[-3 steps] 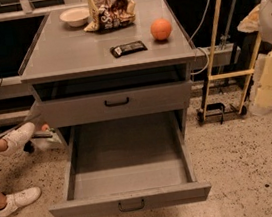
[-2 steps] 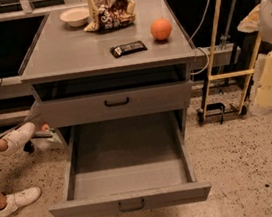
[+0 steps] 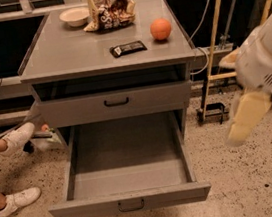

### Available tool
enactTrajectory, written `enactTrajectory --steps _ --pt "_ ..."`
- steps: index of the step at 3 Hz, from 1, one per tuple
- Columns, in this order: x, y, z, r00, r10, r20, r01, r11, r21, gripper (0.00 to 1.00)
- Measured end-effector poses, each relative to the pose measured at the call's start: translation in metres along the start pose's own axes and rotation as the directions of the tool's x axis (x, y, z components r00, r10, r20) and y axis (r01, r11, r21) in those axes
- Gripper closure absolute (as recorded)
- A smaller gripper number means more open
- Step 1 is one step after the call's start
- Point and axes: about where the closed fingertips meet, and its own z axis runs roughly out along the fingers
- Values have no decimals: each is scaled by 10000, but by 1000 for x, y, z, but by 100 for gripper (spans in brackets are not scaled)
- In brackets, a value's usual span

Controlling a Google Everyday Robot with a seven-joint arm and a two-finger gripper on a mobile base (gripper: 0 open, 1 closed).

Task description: Close middle drawer

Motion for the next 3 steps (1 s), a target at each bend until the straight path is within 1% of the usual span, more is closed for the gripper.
enactTrajectory --steps 1,2,3 --pt "0 28 75 9979 525 384 -505 9974 -521 0" --pt "8 66 170 9928 1142 376 -1088 9866 -1216 0" --pt "23 104 246 9811 1911 319 -1826 9672 -1765 0"
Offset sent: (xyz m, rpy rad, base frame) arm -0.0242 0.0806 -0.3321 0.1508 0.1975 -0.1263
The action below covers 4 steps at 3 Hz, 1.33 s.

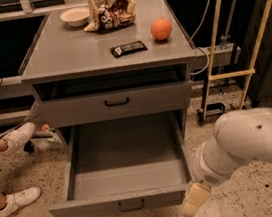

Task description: Close middle drawer

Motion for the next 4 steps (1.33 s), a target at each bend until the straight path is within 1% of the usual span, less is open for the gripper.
enactTrajectory --steps 1,2,3,4 --pt "17 15 54 9981 614 27 -613 9974 -368 0" --pt "34 24 91 9940 1091 -38 -1091 9916 -689 0" --pt "49 33 121 9897 1414 -234 -1431 9836 -1100 0" --pt "49 33 121 9897 1414 -233 -1431 9836 -1100 0"
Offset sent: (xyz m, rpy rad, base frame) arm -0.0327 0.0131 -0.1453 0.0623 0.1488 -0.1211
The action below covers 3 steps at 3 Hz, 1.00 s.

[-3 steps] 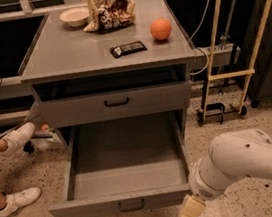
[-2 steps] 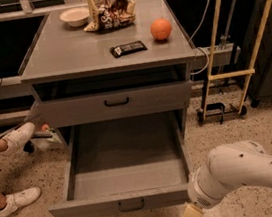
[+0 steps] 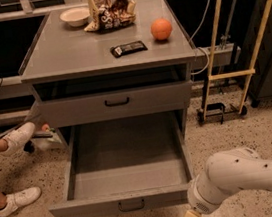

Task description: Close middle drawer

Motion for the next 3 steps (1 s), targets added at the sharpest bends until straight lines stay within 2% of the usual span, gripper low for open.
enactTrajectory --steps 1,2,3 --pt "1 -10 20 9990 -400 178 401 9992 -65 0" --pt "2 -40 59 9959 -794 438 800 9967 -112 0" --pt "13 -68 106 9965 -776 303 789 9959 -451 0"
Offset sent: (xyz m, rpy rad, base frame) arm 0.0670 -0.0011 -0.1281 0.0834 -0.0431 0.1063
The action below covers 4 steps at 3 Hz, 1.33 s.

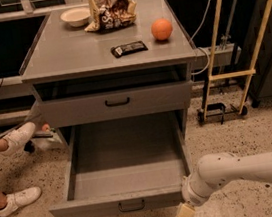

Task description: Close middle drawer

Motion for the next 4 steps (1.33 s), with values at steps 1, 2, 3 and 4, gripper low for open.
enactTrajectory --steps 1,2,3,4 --pt "0 0 0 10000 -1 0 1 10000 1 0" --pt "-1 0 -2 10000 -1 0 1 10000 3 0" --pt "-7 15 -29 9999 -62 88 57 9982 597 0" --pt "-6 65 -79 9975 311 630 -399 9889 1432 0"
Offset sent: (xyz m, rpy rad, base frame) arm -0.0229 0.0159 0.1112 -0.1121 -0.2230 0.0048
